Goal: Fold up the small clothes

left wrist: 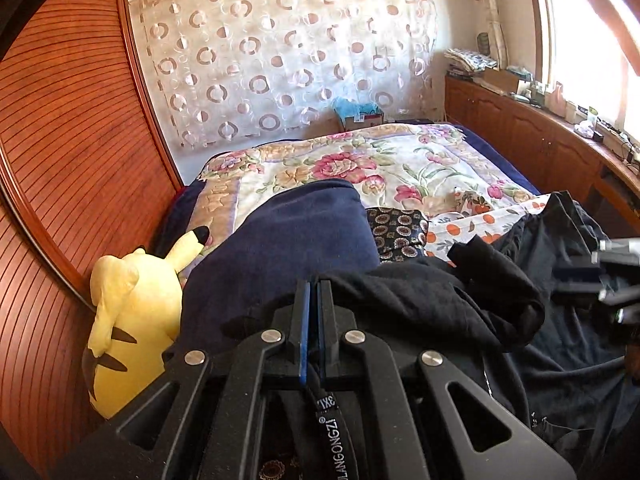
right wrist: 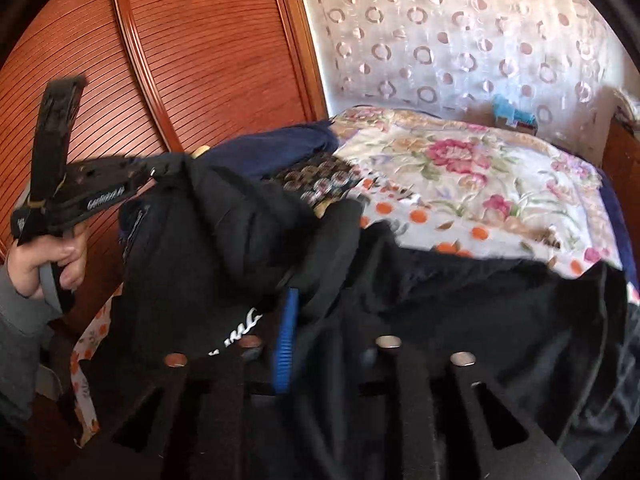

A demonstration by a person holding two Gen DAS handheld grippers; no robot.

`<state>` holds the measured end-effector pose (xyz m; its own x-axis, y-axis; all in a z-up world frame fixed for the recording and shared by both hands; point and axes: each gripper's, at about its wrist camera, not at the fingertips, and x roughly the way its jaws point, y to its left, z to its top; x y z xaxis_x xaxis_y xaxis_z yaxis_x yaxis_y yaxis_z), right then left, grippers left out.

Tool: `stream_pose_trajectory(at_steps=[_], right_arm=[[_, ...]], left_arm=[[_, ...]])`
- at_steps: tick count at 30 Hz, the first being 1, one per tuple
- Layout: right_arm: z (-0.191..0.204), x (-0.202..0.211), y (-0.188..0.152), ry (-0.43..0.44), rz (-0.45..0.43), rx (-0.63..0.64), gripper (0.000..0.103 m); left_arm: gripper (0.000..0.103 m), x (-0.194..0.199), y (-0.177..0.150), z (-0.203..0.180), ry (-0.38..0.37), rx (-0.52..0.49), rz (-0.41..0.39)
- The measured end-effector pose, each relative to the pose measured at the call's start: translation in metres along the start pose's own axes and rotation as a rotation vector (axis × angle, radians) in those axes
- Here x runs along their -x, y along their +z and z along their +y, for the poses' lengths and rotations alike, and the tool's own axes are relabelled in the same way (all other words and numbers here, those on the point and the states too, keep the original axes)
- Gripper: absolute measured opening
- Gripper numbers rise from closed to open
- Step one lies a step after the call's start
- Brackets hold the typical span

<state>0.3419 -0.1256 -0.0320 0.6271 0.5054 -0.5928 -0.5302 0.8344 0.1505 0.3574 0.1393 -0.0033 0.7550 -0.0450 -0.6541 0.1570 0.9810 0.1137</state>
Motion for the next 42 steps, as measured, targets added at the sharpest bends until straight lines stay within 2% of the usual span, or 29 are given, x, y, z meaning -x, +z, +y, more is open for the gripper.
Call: stream_pose_trajectory(at_steps=[1,3,5,8,10,11,12,13,14,16,19,21,23,25,30,33,38,42], right_arm=[[0.001,-0.001,0.008,-0.001,-0.018,-0.004,0.047],[-0.001,0.002,0.019,0.007,-0.042,-0.014,0.050],[-0.004,-0.009,0.024,0.021,-0.026,-0.029,0.050],[-0.008,-0.048,0.036,0.029,0.050,-0.070,0.050],[-0.012,-0.080,0.044,0.033,0.134,-0.092,0.050],[-0.016,-0.098,0.044,0.035,0.205,-0.114,0.050],[-0.019,-0.106,0.047,0.035,0.248,-0.132,0.037],[-0.024,-0.113,0.049,0.033,0.271,-0.141,0.008],[-0.029,-0.114,0.052,0.025,0.261,-0.141,0.003],[-0.036,-0.095,0.064,0.034,0.145,-0.159,0.003],[-0.046,-0.041,0.070,0.037,-0.077,-0.218,0.003],[-0.050,-0.018,0.058,0.023,-0.111,-0.240,0.003],[-0.050,-0.005,0.037,-0.016,-0.090,-0.233,0.003],[-0.043,-0.003,0.011,-0.039,-0.016,-0.215,0.003],[-0.023,-0.008,-0.028,0.035,0.147,-0.175,0.004],[-0.018,-0.018,-0.030,0.020,0.206,-0.120,0.012],[-0.009,-0.001,-0.026,-0.020,0.148,-0.033,0.016],[-0.005,0.004,-0.031,-0.012,0.085,-0.026,0.019]], left_arm=[[0.004,0.000,-0.001,0.000,-0.004,0.001,-0.003],[0.004,0.001,-0.001,0.000,-0.008,0.003,-0.004],[0.004,0.000,0.000,-0.001,-0.013,0.003,-0.003],[0.004,0.000,0.000,-0.003,-0.015,0.002,-0.003],[0.004,0.000,0.001,-0.004,-0.013,0.000,-0.006],[0.004,0.000,0.002,-0.004,-0.013,0.002,-0.006],[0.004,0.000,0.004,-0.004,-0.013,0.006,-0.008],[0.004,-0.001,0.005,-0.003,-0.014,0.011,-0.011],[0.004,-0.001,0.008,-0.002,-0.012,0.019,-0.017],[0.004,0.000,0.012,0.001,0.003,0.038,-0.042],[0.004,-0.002,0.019,0.008,0.036,0.072,-0.079],[0.004,-0.008,0.021,0.012,0.067,0.074,-0.081],[0.004,-0.016,0.020,0.015,0.077,0.073,-0.070],[0.004,-0.025,0.018,0.018,0.084,0.068,-0.058],[0.004,-0.032,0.015,0.023,0.081,0.084,-0.049],[0.004,-0.028,0.015,0.022,0.067,0.092,-0.054],[0.004,-0.006,0.017,0.022,0.038,0.103,-0.077],[0.005,0.006,0.022,0.016,0.082,0.052,-0.096]])
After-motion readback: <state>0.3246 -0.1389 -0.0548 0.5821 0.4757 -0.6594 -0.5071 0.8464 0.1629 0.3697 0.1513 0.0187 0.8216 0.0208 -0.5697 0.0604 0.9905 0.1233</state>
